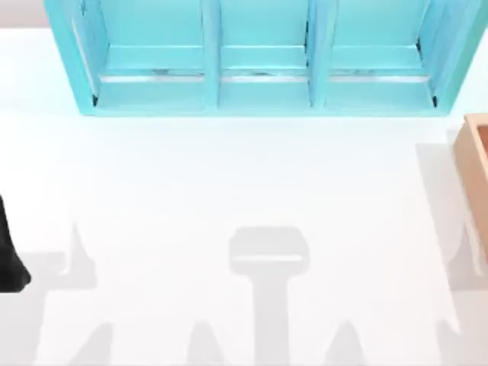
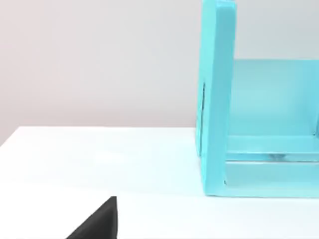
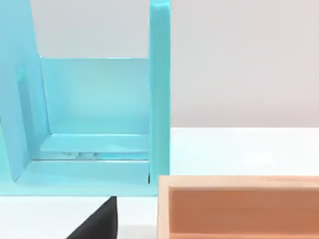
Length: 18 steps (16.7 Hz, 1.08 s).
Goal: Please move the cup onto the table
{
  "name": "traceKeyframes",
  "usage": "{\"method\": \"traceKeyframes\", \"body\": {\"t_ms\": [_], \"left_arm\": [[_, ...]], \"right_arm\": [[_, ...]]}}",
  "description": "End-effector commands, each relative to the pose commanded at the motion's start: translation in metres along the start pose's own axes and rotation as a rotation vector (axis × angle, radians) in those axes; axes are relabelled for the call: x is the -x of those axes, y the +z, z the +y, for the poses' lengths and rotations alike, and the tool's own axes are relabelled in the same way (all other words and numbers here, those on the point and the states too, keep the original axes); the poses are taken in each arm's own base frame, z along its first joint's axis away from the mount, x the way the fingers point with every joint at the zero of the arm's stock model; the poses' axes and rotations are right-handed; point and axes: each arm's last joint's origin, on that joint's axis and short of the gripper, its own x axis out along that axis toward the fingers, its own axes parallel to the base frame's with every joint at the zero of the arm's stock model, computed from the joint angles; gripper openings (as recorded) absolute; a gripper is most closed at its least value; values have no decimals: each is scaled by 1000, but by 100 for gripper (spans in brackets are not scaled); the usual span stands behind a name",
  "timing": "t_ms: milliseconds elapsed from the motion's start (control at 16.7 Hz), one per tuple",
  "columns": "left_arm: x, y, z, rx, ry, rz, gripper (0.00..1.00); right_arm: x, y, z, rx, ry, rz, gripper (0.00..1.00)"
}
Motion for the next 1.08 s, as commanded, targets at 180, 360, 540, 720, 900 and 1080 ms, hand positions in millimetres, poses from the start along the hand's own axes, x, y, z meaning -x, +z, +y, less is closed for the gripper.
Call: {"method": "traceKeyframes", "body": {"t_ms": [180, 360, 540, 720, 900, 1080], "left_arm": [[0, 0, 0, 0, 0, 0, 100], [0, 0, 0, 0, 0, 0, 100], [0, 0, 0, 0, 0, 0, 100], [0, 0, 0, 0, 0, 0, 100], [0, 0, 0, 0, 0, 0, 100], [0, 0, 0, 0, 0, 0, 100]], "right_arm": [[0, 2, -1, 6, -6, 12, 100], [-1, 17, -6, 49, -50, 113, 100], [-7, 39, -15, 106, -109, 328, 100], [-24, 61, -29, 145, -149, 629, 100], [-47, 76, -50, 142, -150, 952, 100], [-71, 85, -75, 103, -114, 1228, 100]]}}
